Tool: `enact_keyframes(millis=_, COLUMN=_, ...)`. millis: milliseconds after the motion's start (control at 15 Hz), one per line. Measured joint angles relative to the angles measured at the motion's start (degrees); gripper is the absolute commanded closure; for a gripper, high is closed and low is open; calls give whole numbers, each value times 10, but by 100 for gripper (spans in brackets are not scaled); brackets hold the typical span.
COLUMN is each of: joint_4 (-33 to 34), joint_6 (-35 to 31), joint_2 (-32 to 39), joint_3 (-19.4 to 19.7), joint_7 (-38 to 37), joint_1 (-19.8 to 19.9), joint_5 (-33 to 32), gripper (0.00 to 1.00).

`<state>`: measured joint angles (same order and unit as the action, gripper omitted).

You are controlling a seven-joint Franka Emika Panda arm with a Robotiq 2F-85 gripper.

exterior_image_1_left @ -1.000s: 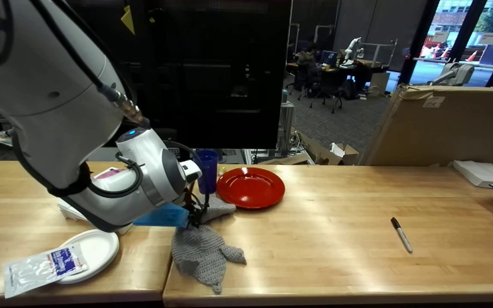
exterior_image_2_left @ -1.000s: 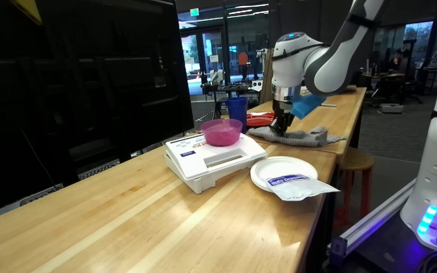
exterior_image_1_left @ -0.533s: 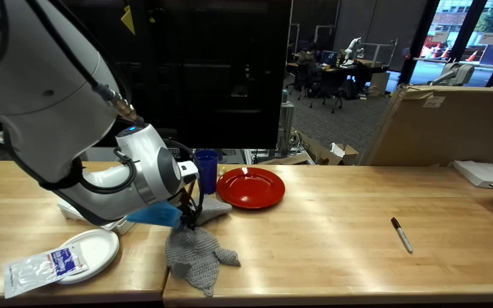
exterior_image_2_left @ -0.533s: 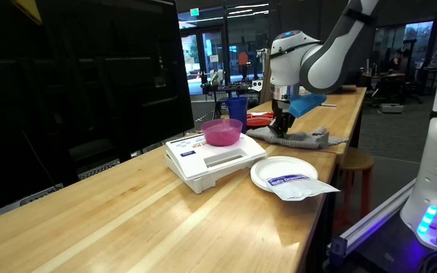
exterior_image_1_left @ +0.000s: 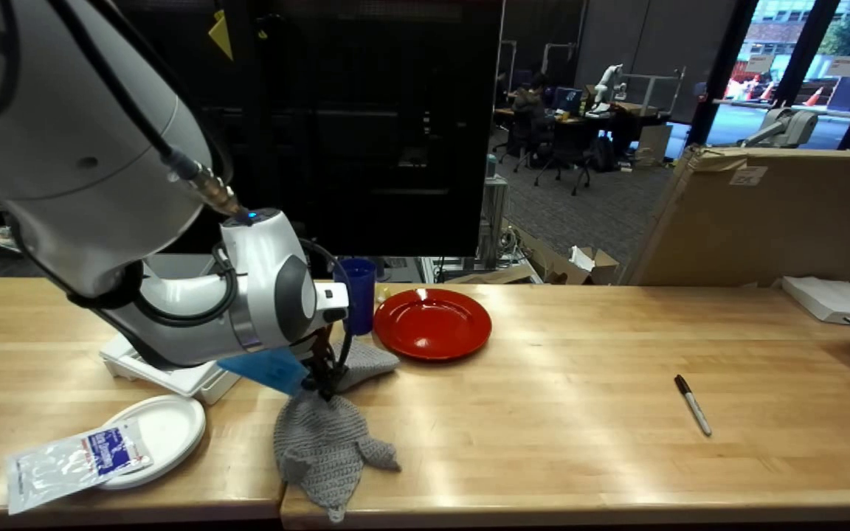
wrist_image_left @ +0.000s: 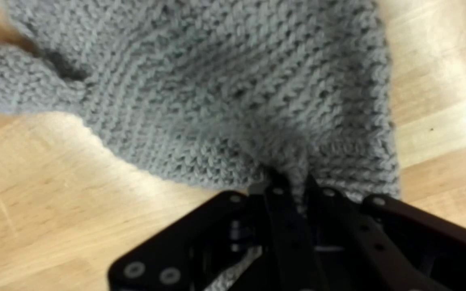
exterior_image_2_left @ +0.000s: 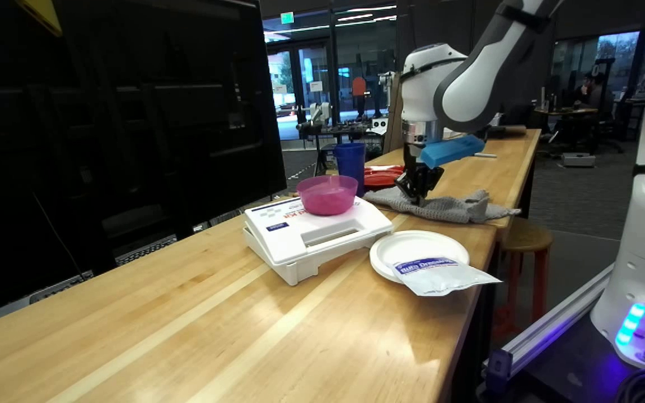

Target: Use the grey cloth to wipe the table

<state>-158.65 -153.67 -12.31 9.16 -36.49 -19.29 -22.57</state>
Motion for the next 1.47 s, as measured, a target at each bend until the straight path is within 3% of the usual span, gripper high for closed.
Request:
enact_keyframes(millis=200, joint_4=0, joint_6=2, joint_2=-2, joint_3=21, joint_7=7, joint_1=-16, joint_5=30, gripper=98)
enact_keyframes(millis=333, joint_4=0, joint_6=7, joint_2=-4, joint_3=32, joint_7=13, joint_1=-25, joint_5=43, gripper=64)
enact_keyframes(millis=1000, joint_4=-1, joint_6=66, joint_2=-16, joint_3=64, joint_7=28, joint_1=-62, joint_5=44, gripper=2)
enact_keyframes(millis=1467, joint_4=-1, joint_6=75, joint_2=-16, joint_3=92, joint_7=31, joint_1=-74, joint_5=44, gripper=0)
